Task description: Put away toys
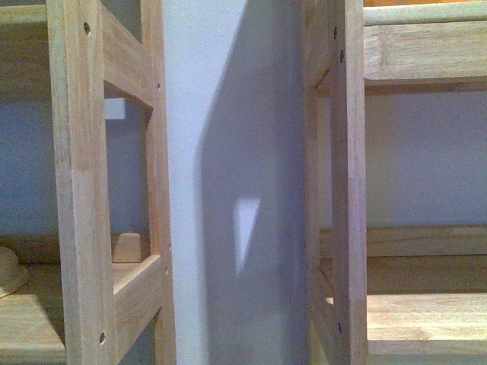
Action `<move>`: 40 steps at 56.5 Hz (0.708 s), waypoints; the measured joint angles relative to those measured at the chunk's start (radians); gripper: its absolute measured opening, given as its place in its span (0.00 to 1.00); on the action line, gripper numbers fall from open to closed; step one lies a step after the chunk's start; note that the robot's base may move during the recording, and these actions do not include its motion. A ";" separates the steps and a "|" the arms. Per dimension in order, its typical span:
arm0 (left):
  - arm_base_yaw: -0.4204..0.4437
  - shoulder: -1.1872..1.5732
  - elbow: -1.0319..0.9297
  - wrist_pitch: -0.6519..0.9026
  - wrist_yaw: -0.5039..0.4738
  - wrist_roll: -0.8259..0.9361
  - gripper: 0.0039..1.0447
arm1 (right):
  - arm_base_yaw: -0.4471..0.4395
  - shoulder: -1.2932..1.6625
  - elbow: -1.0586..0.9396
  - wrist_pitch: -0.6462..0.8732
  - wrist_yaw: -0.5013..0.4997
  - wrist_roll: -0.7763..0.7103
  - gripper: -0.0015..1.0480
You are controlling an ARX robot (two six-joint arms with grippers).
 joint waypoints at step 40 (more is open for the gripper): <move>0.000 0.000 0.000 0.000 0.000 0.000 0.94 | -0.001 -0.031 -0.025 0.002 -0.002 -0.002 0.60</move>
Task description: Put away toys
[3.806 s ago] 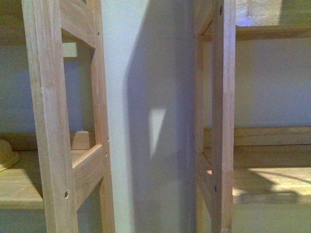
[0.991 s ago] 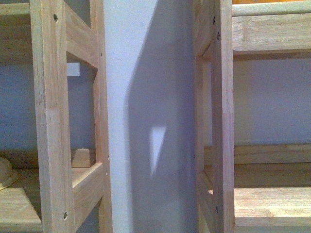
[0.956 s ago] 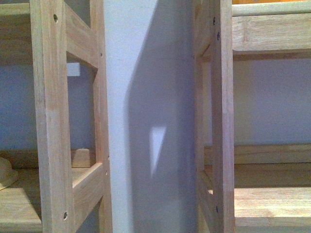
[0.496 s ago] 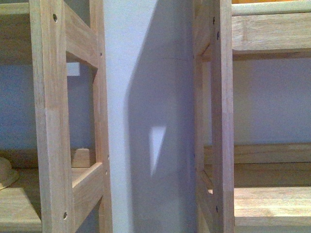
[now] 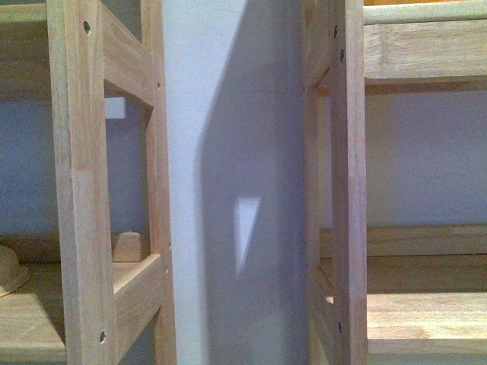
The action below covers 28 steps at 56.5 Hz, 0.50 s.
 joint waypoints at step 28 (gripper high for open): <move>0.000 0.000 0.000 0.000 0.000 0.000 0.94 | 0.000 0.000 0.000 0.000 0.000 0.000 0.94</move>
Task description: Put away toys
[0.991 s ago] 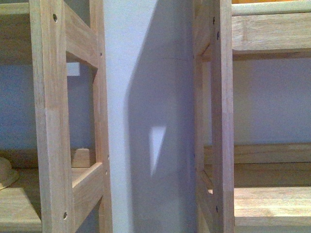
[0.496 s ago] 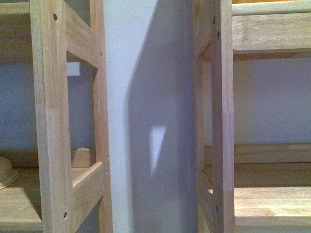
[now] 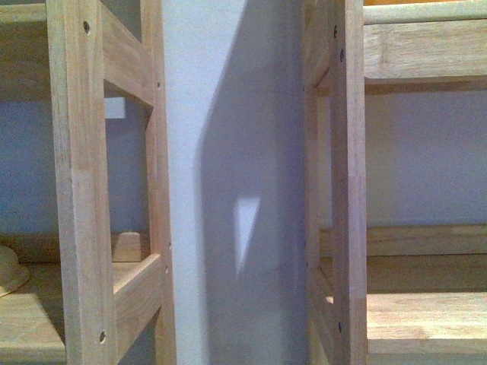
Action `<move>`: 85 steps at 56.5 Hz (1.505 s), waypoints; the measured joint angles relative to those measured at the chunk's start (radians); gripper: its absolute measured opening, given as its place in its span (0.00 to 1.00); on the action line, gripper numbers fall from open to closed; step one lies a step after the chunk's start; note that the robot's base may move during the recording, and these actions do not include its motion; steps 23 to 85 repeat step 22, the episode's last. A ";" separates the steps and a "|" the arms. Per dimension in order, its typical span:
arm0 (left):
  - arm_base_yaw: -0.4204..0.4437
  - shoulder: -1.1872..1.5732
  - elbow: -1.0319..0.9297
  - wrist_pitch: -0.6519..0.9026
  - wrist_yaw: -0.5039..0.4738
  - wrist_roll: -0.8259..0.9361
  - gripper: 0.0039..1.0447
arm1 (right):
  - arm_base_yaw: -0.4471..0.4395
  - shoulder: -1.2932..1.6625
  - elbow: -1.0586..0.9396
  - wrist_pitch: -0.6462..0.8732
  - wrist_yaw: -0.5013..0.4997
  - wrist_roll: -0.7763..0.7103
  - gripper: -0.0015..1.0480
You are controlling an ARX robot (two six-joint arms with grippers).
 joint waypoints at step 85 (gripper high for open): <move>0.000 0.000 0.000 0.000 0.000 0.000 0.94 | 0.000 0.000 0.000 0.000 0.000 0.000 0.94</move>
